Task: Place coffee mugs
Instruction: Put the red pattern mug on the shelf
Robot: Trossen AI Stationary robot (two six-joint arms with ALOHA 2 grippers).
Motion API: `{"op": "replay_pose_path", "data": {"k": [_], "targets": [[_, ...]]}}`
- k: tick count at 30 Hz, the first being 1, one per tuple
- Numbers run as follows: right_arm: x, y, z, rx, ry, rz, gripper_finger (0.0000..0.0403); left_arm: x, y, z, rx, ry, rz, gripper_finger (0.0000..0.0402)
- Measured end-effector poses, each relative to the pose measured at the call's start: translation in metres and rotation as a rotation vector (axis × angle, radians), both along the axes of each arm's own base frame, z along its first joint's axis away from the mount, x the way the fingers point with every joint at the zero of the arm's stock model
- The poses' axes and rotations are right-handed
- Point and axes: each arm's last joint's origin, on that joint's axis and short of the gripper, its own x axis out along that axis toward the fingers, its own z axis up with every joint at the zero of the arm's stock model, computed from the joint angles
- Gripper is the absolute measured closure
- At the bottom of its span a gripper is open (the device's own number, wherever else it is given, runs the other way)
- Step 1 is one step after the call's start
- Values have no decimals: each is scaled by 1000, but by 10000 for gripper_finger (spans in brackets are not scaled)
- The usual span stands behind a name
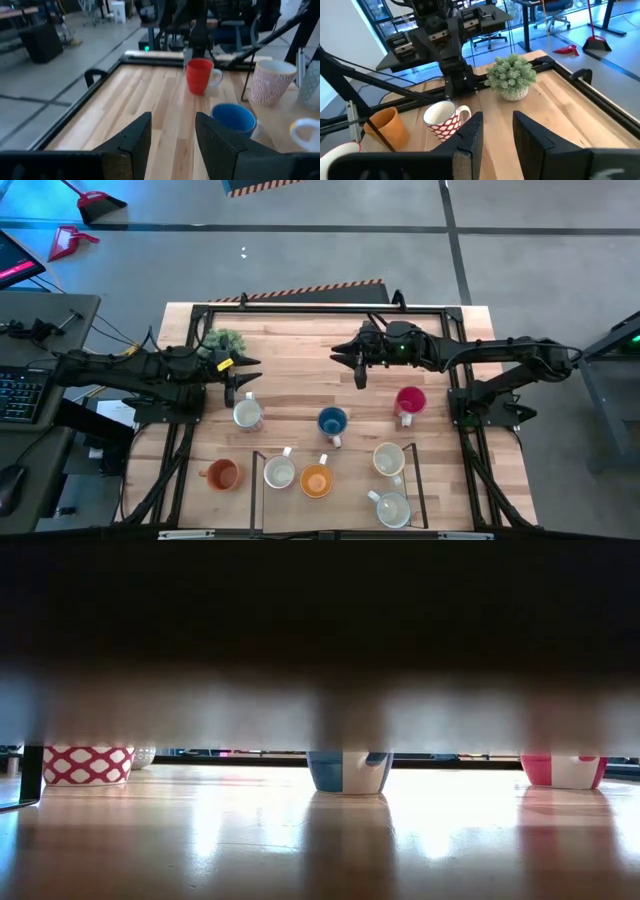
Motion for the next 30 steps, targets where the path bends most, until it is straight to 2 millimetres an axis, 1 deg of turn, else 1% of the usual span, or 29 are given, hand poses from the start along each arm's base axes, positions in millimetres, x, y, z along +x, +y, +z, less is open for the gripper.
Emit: {"op": "replay_pose_path", "data": {"k": [6,12,17,22,25,30], "targets": [[0,0,0,-23,5,8,318,1,0,5,58,-36,4,259],[0,0,0,-22,3,7,318,1,1,5,27,-47,24,259],[0,0,1,-20,-6,5,318,1,2,7,57,-63,40,259],[0,0,1,-5,-8,1,318,0,3,9,-2,-76,76,259],[0,-1,1,4,-9,-17,318,-4,3,17,-21,-30,75,259],[0,3,-2,-13,27,-38,318,-12,4,29,-21,187,96,259]]}}
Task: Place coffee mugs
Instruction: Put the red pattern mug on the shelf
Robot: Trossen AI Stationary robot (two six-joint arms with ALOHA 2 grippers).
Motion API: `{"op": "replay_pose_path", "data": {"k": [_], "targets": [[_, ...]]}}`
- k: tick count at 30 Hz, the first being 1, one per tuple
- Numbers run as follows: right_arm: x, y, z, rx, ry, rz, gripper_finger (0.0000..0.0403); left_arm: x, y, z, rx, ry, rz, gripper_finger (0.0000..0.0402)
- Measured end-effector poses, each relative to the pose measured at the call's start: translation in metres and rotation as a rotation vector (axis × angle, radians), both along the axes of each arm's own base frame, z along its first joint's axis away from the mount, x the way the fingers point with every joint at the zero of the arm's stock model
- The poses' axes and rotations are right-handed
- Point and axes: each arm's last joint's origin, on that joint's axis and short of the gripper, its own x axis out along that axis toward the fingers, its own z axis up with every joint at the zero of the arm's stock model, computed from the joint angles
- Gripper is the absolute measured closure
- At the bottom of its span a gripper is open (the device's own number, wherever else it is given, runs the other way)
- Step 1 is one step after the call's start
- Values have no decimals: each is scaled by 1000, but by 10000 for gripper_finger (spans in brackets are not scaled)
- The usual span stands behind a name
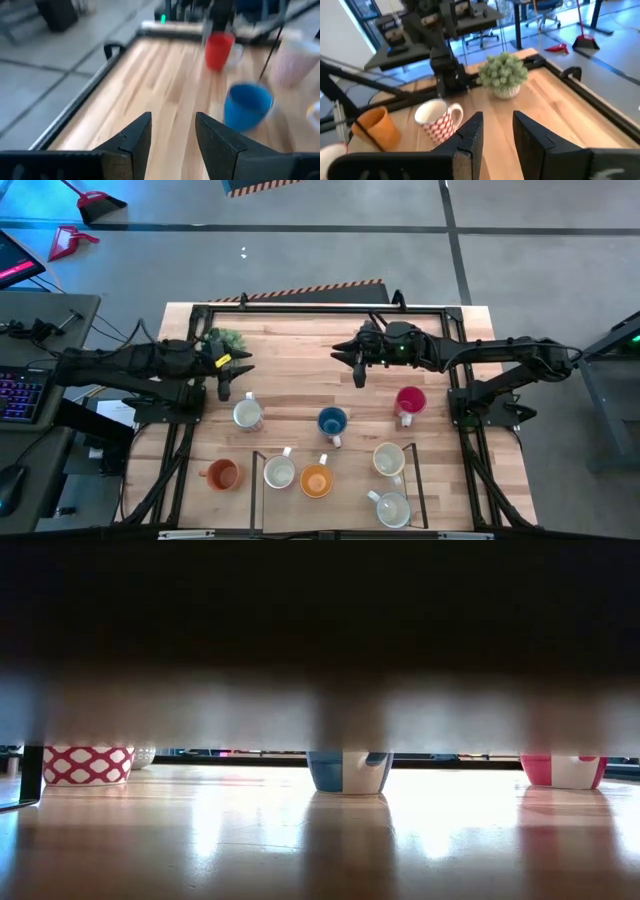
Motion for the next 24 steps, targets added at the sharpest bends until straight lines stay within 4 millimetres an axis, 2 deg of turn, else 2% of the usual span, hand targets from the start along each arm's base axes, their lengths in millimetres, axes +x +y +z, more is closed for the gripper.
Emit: {"op": "replay_pose_path", "data": {"k": [4,12,17,24], "targets": [[0,7,-4,3,45,25,318,2,-2,-3,-49,87,-44,259],[-4,24,-16,29,175,58,318,3,-6,-27,-201,352,-72,259],[-6,29,-21,32,231,39,318,3,-7,-40,-273,508,-44,259],[-7,31,-23,21,250,20,318,12,-11,-51,-421,618,-62,259]]}}
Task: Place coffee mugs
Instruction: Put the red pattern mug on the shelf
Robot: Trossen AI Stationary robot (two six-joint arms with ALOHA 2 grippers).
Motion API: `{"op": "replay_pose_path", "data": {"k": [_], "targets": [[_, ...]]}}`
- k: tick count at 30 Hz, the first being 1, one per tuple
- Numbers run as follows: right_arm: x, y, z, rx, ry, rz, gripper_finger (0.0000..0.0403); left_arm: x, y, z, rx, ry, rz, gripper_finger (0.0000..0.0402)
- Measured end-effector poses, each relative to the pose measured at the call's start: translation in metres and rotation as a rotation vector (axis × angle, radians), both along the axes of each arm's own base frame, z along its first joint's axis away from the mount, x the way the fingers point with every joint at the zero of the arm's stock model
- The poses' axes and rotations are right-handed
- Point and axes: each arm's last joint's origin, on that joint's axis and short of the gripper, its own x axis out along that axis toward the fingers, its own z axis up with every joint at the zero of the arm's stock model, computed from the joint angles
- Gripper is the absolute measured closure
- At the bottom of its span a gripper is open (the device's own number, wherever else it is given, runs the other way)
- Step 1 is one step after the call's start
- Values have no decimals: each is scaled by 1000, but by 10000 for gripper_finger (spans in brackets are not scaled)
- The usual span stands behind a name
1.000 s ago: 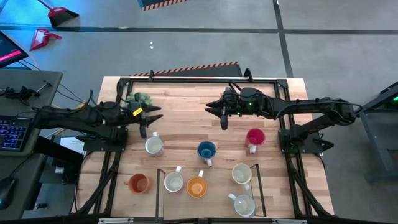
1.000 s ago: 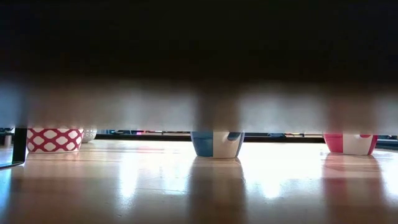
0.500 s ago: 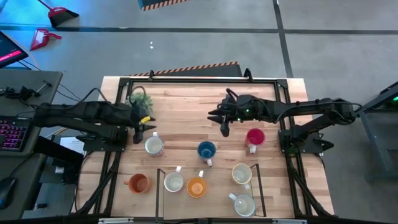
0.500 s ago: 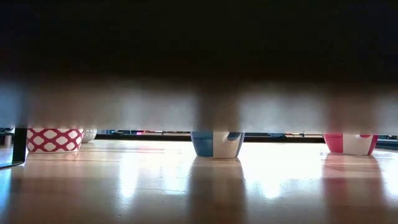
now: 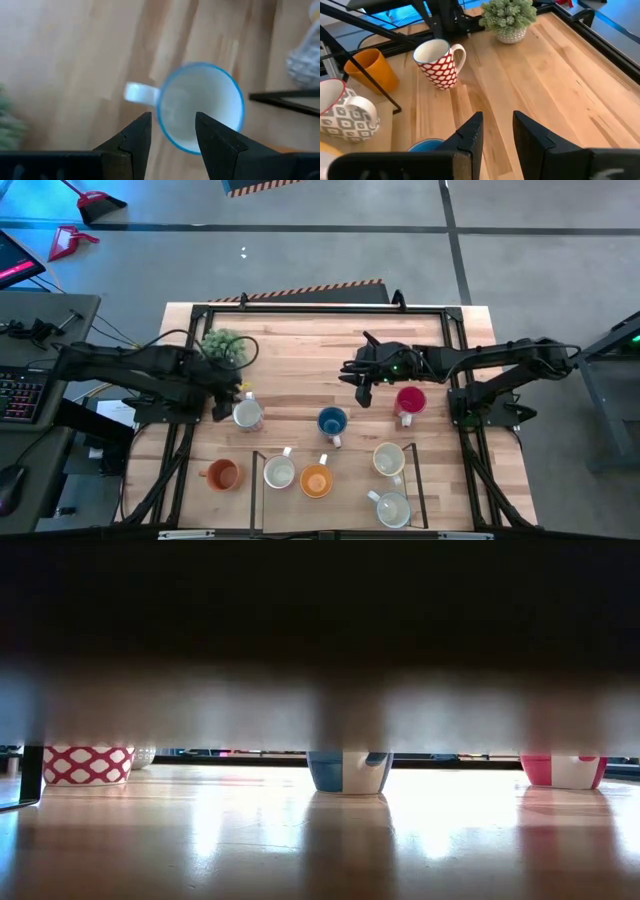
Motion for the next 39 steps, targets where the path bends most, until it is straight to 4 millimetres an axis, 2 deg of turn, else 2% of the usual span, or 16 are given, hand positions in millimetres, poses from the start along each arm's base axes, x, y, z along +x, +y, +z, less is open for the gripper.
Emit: {"op": "replay_pose_path", "data": {"k": [9,20,34,39], "targets": [[0,0,0,-3,6,1,318,16,-9,-15,-23,126,-40,259],[-1,0,-3,-3,31,2,318,26,-9,-28,41,211,-9,259],[-2,0,-4,15,48,-8,318,30,-7,-30,96,217,19,259],[-2,0,-4,17,45,-1,318,30,-7,-30,129,217,-62,259]]}}
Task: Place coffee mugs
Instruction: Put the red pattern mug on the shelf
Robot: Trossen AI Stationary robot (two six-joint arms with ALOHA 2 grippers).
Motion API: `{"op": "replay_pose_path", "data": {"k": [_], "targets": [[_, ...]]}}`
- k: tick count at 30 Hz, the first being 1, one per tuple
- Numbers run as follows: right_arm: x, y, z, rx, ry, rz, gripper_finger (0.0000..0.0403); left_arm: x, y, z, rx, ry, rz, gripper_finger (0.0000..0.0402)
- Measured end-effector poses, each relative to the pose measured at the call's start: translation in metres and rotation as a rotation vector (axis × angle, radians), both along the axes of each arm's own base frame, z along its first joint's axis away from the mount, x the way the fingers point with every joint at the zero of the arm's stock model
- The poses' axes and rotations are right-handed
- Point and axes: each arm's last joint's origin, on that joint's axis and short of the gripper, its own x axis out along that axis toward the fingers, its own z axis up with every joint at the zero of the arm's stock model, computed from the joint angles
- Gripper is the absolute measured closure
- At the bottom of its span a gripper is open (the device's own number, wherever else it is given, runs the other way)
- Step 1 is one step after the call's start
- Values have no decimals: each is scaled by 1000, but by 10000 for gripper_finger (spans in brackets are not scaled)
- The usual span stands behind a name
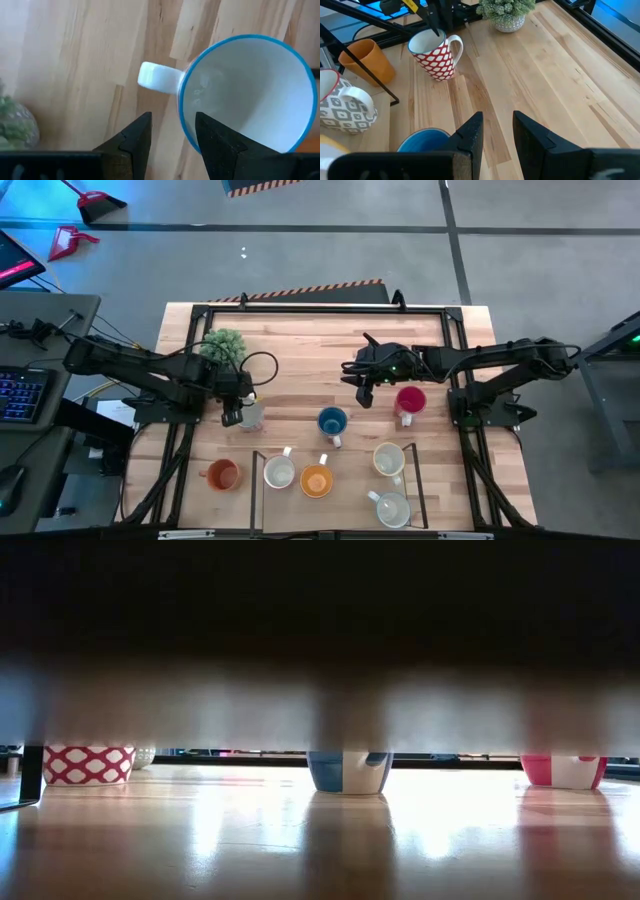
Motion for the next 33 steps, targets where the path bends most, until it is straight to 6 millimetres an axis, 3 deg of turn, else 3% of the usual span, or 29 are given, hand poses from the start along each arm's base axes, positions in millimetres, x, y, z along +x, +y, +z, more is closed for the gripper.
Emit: {"op": "replay_pose_path", "data": {"k": [12,27,33], "targets": [[1,0,2,3,-27,18,318,3,-2,1,18,-26,-210,259],[2,0,3,19,-39,32,318,4,0,1,36,-34,-132,259],[1,0,2,12,-28,19,318,11,-1,-9,34,36,-106,259]]}}
